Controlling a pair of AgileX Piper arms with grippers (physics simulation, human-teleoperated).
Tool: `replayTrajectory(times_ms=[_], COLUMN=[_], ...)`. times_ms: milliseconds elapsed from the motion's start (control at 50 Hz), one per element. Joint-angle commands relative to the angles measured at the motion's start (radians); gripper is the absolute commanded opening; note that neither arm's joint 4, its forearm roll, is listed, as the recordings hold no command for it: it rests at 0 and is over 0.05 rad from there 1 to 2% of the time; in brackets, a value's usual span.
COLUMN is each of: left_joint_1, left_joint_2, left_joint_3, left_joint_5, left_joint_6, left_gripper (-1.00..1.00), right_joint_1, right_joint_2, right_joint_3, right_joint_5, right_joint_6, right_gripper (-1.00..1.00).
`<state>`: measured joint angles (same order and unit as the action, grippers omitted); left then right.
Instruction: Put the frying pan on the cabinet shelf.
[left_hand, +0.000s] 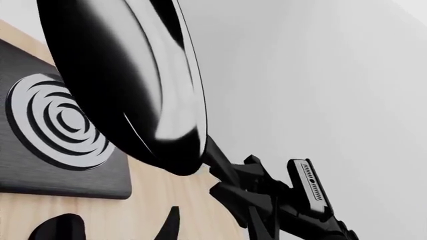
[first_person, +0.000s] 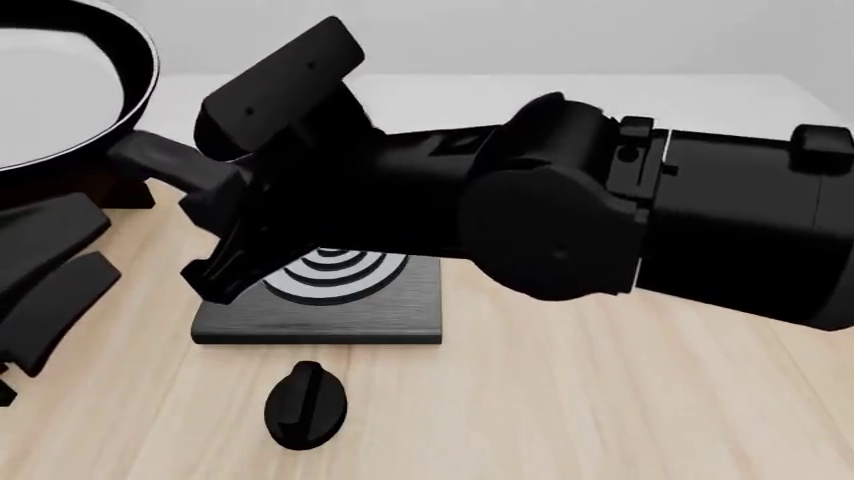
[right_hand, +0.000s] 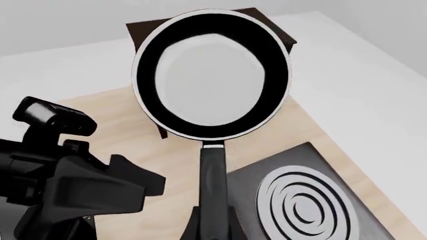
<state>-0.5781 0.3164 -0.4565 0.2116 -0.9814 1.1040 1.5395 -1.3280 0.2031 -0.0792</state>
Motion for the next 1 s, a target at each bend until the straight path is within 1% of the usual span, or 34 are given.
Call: replayTrajectory(times_ms=[20,280,380,500,860,1000], left_joint_1=[0.001,0.004,0.005,-0.005,-0.005,-0.005], left_joint_2=[0.002,0.0,0.003,0.009,0.015,0.016], left_joint_3=[0.011,0.008,0.008,0.016,0.035,0.022], left_joint_5=[-0.008,-0.005,-0.007,-0.017,-0.032,-0.022], left_joint_6=[-0.001,-0.005,-0.011,-0.008,-0.008,-0.004], left_gripper=[1.0,1.0,1.0,1.0,1.0,1.0], right_joint_1=[0.023,0.034,0.034,0.044,0.074,0.096], right_joint_2=[-0.025,-0.046,-0.044,-0.041,-0.042,-0.04], right_joint_3=[-0.018,0.031,0.06,0.067,0.07,0.068], right_joint_5=[-0.016,-0.038,-0.065,-0.077,-0.095,-0.098], right_joint_6=[0.009,-0.002,-0.003,0.011,0.024,0.024], right_gripper=[-1.0,-1.0,-1.0,-1.0,-1.0,-1.0])
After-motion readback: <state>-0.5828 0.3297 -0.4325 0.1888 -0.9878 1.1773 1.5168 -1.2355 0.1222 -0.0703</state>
